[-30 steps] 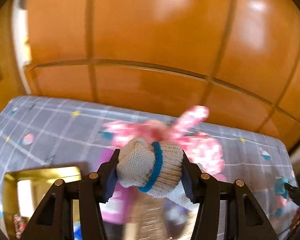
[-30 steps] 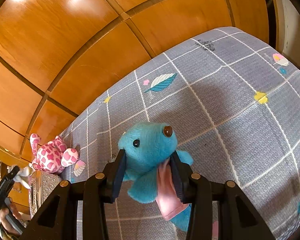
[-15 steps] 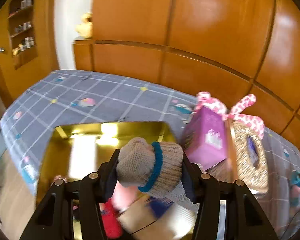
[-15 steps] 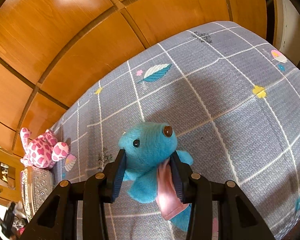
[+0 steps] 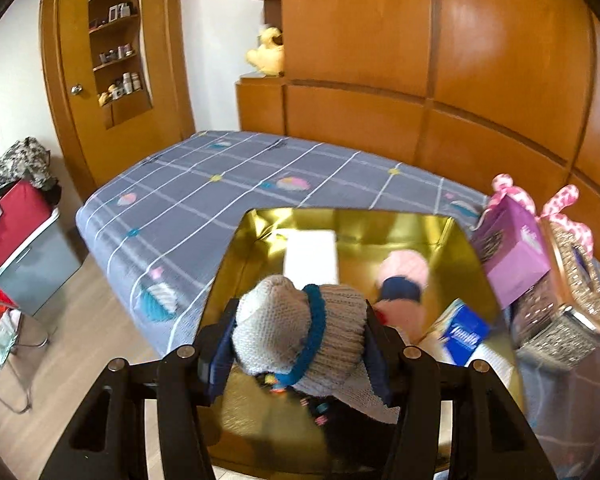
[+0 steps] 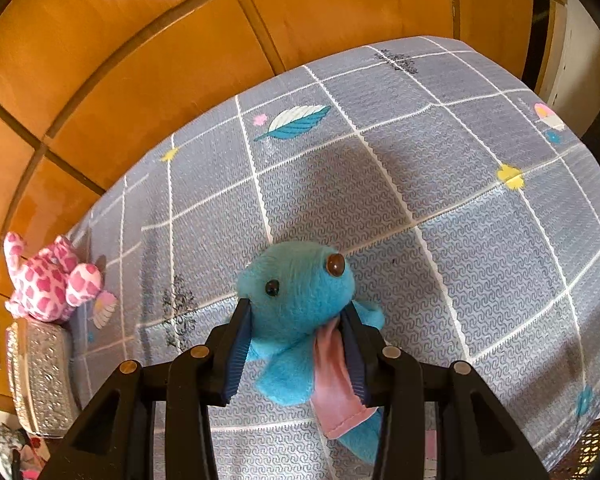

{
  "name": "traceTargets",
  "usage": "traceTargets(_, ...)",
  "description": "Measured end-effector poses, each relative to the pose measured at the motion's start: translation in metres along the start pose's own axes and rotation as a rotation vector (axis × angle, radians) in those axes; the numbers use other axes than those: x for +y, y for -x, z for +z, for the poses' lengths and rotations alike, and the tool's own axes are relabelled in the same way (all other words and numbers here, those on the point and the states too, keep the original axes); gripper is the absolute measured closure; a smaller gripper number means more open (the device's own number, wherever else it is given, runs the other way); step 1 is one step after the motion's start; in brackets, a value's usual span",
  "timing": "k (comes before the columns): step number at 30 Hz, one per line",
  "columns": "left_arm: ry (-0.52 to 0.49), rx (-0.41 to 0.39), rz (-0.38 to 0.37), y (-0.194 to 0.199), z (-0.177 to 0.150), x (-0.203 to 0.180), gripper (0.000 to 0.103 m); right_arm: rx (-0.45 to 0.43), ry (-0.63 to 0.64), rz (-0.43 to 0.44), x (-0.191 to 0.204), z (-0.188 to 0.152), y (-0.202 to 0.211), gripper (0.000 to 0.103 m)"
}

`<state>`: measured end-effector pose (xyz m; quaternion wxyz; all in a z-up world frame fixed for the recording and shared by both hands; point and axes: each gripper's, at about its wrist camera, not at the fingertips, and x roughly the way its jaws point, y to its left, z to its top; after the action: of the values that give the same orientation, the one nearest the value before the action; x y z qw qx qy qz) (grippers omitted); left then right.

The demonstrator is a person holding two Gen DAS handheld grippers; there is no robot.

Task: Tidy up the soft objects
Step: 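Carry the white glove into the gold tray with the left gripper and release, then carry the blue plush doll into the gold tray with the right gripper and release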

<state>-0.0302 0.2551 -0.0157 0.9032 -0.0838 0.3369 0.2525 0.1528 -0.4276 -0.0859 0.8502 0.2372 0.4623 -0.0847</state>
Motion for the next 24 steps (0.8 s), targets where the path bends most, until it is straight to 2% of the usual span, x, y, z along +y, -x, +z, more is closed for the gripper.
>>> traceTargets(10,0.031,0.066,0.014,-0.023,-0.014,0.015,0.043,-0.02,0.07,-0.086,0.013,-0.008,0.003,0.061)
traceTargets(13,0.029,0.067,0.021,-0.025,-0.016,0.014,0.035,-0.03,0.103,-0.114,0.017,-0.011,0.003,0.061)
traceTargets(15,0.029,0.063,0.019,-0.023,-0.016,0.012,0.024,-0.036,0.12,-0.128,0.019,-0.012,0.003,0.061)
traceTargets(24,-0.001,0.012,0.014,-0.009,-0.013,0.002,0.018,-0.046,0.145,-0.124,0.022,-0.014,0.005,0.061)
